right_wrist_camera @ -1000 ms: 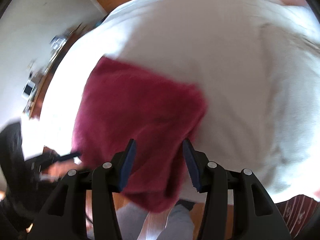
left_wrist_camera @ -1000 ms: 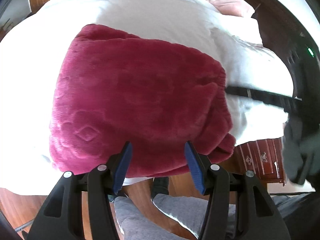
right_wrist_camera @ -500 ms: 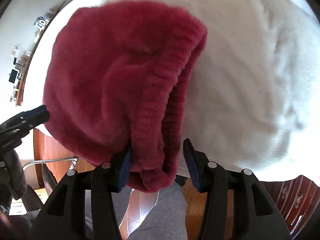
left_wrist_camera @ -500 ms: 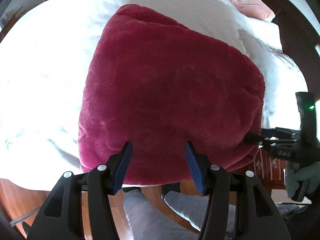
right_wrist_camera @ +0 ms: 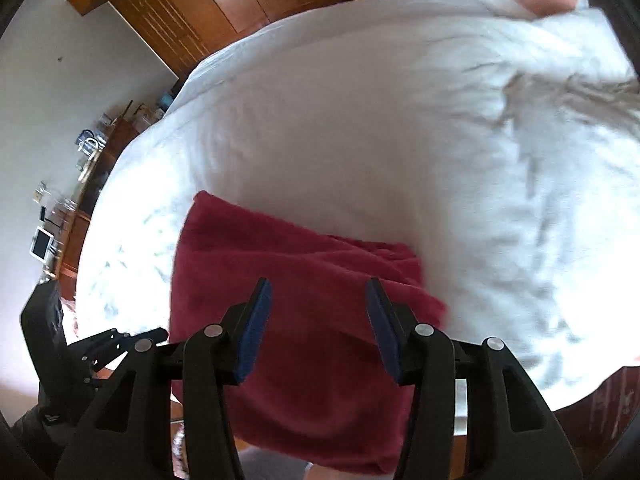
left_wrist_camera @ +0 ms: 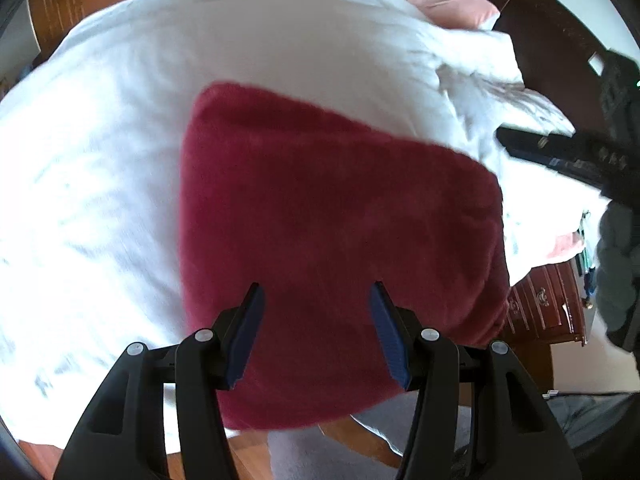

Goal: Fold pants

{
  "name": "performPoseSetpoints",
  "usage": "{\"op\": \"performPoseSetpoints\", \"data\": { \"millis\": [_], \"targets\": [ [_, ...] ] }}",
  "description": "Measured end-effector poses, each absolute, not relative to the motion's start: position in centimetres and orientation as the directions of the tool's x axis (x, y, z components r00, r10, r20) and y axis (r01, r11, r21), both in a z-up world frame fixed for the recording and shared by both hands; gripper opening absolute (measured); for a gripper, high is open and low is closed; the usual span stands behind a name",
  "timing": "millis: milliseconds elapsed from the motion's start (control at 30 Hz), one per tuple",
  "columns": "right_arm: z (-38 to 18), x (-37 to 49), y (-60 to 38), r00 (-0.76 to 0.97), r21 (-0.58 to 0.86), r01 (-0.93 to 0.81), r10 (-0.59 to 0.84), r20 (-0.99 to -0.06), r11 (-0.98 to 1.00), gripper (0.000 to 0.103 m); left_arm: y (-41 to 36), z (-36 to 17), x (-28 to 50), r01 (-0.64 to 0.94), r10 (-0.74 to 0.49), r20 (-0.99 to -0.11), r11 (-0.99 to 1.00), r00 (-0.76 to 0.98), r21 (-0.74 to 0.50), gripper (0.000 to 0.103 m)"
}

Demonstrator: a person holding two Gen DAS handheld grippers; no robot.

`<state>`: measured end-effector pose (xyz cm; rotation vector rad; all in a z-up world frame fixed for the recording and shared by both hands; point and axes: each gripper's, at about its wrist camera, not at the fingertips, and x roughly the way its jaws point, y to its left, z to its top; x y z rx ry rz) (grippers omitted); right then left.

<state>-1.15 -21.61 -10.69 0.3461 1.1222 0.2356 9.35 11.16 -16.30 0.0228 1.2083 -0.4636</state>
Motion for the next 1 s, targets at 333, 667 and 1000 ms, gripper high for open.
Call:
{"op": "performPoseSetpoints", "data": {
  "millis": [333,667,1000],
  "targets": [
    [-18.9,-0.5,-22.2,0.334,0.342,0.211,0.261,-0.906,0.916,0.049,11.0,-16.3,18.8,0.355,-0.303,-0.917,0.913,0.260,-0.201,0.055],
    [-17.8,-2.2,-20.3,0.369,0.229,0.207,0.141,-0.919,0.951,0.049,6.3,-22.5,27.2,0.450,-0.149,-0.966,0.892,0.209,-0.040,0.055],
    [-14.6,-1.7,-19.9,0.444,0.268,0.213,0.152,-0.883,0.939,0.049,8.8,-24.5,30.3,0.394,-0.173,-0.966,0.915,0.191,-0.086,0.056]
  ]
}}
